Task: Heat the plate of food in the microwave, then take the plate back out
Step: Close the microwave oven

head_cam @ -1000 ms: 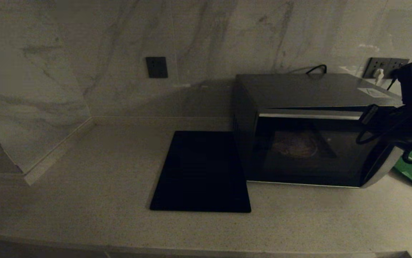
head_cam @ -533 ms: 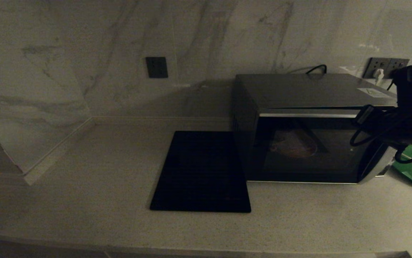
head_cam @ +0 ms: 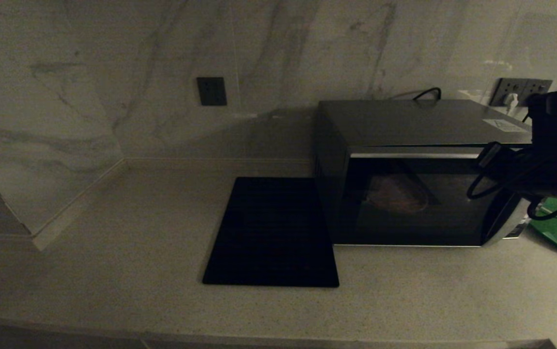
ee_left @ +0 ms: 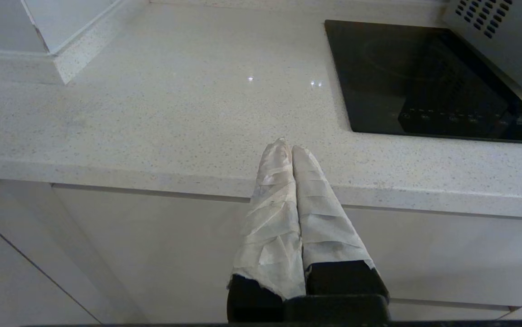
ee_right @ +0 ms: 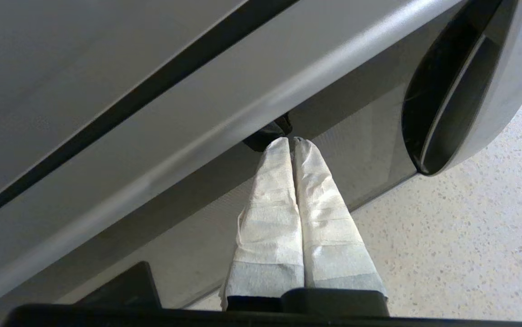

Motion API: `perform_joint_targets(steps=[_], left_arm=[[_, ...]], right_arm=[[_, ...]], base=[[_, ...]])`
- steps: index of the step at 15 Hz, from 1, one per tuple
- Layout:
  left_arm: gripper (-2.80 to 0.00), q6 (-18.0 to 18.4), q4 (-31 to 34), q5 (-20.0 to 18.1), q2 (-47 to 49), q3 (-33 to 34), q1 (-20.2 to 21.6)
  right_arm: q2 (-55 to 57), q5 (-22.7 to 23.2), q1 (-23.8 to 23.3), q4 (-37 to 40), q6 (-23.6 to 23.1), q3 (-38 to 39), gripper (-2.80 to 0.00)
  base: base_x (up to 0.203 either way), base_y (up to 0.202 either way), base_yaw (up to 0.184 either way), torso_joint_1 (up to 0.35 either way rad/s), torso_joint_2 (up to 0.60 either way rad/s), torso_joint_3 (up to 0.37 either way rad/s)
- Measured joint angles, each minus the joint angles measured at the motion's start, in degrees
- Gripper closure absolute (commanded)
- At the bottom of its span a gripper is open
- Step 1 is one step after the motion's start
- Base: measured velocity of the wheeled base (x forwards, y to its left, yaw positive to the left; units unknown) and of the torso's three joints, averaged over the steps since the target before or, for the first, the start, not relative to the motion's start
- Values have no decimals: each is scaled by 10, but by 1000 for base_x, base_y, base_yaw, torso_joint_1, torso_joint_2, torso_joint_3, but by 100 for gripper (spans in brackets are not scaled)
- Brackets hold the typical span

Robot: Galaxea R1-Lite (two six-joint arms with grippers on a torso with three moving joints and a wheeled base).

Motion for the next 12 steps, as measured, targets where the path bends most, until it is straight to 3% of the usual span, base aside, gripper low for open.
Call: perform_joint_targets(steps=[12], left_arm=[[0, 0, 0, 0, 0, 0, 0]], right_arm=[[23, 21, -6, -47, 10, 5, 0]], base=[[0, 0, 0, 0, 0, 0]])
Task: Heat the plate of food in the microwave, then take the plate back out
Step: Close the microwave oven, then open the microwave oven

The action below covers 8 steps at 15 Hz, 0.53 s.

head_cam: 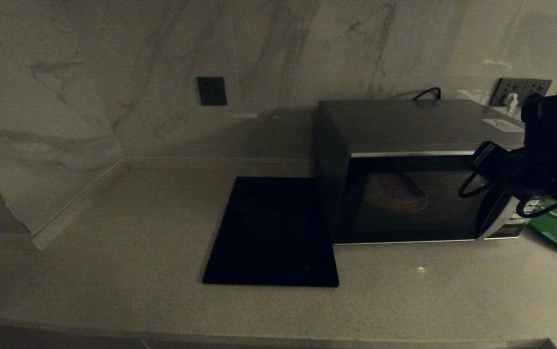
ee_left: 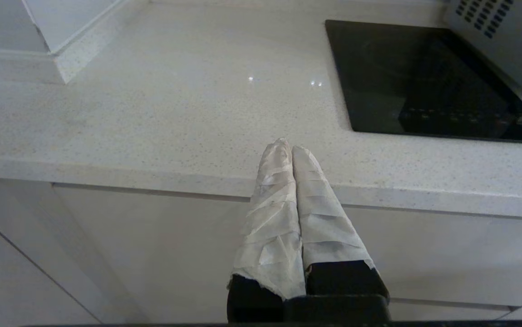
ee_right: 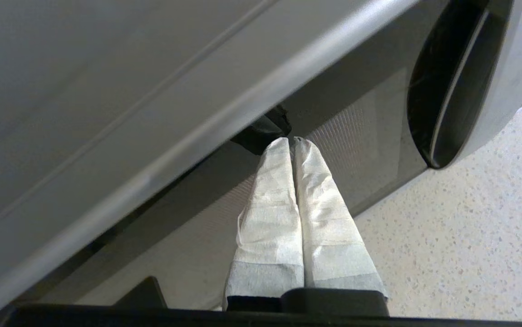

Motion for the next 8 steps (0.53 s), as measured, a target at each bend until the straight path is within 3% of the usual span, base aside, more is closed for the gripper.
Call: perform_joint_targets(steps=[4, 8], left_arm=[[0, 0, 0, 0, 0, 0, 0], [0, 0, 0, 0, 0, 0, 0]], right_arm=[[-4, 18, -19, -2, 0, 5, 0], [-82, 25, -42, -1, -8, 56, 0]], base=[[0, 0, 0, 0, 0, 0], [0, 0, 0, 0, 0, 0]])
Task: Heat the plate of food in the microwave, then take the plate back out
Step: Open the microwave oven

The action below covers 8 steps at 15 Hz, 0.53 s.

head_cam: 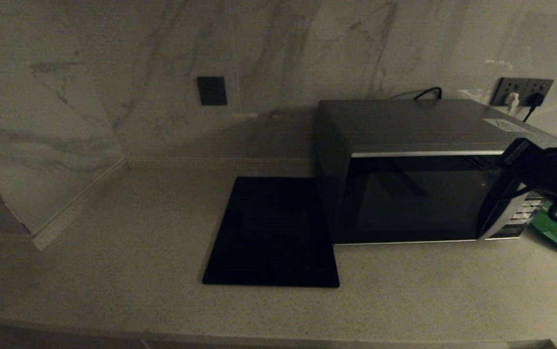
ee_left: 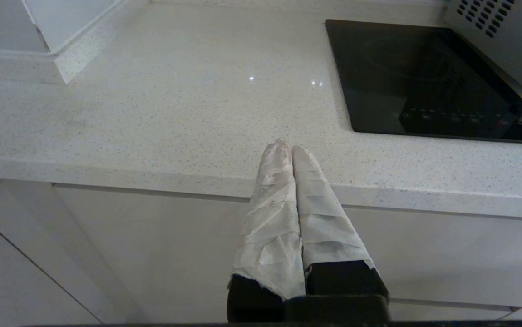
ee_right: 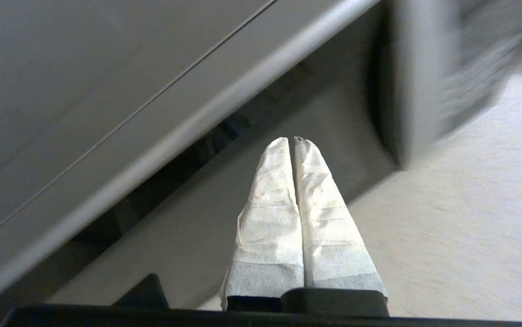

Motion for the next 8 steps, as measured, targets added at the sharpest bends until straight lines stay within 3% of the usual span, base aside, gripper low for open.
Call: perform_joint_targets(steps=[4, 6, 8], left_arm=[[0, 0, 0, 0, 0, 0, 0], [0, 0, 0, 0, 0, 0, 0], [0, 0, 0, 0, 0, 0, 0]], right_arm=[[-63, 67, -127, 13, -12, 47, 0], [-74, 142, -226, 54, -17, 50, 0], [-70, 247, -328, 102, -21, 45, 0]], base=[[0, 0, 0, 0, 0, 0], [0, 0, 0, 0, 0, 0], [0, 0, 0, 0, 0, 0]])
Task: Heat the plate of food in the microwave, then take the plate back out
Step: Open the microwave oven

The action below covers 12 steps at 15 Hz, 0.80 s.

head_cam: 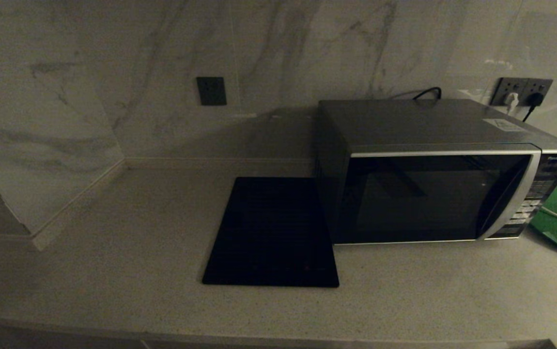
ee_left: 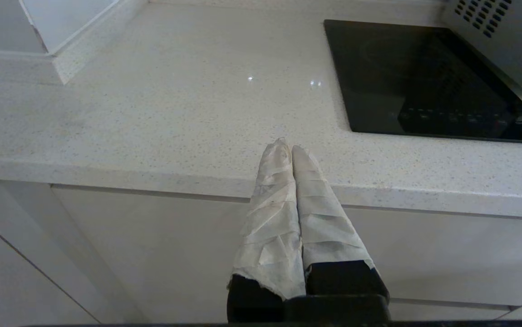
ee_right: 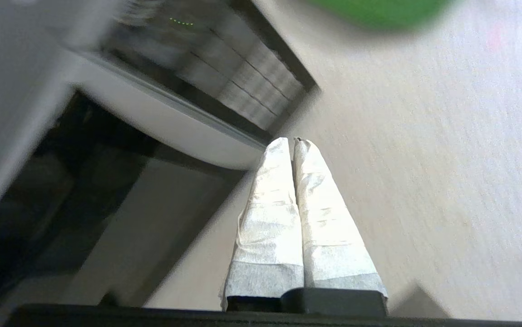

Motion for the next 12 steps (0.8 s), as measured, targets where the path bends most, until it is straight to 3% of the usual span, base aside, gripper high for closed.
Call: perform_joint_targets(steps=[2, 8, 10, 12], left_arm=[[0, 0, 0, 0, 0, 0, 0], [0, 0, 0, 0, 0, 0, 0], [0, 0, 0, 0, 0, 0, 0], [0, 0, 0, 0, 0, 0, 0]], right_arm=[[26, 121, -75, 33, -1, 9, 0], [160, 378, -181, 12, 7, 14, 0], [204, 418, -191, 9, 13, 0, 0], [231, 420, -199, -16, 7, 6, 0]], base=[[0, 0, 0, 0, 0, 0], [0, 0, 0, 0, 0, 0], [0, 0, 0, 0, 0, 0], [0, 0, 0, 0, 0, 0]])
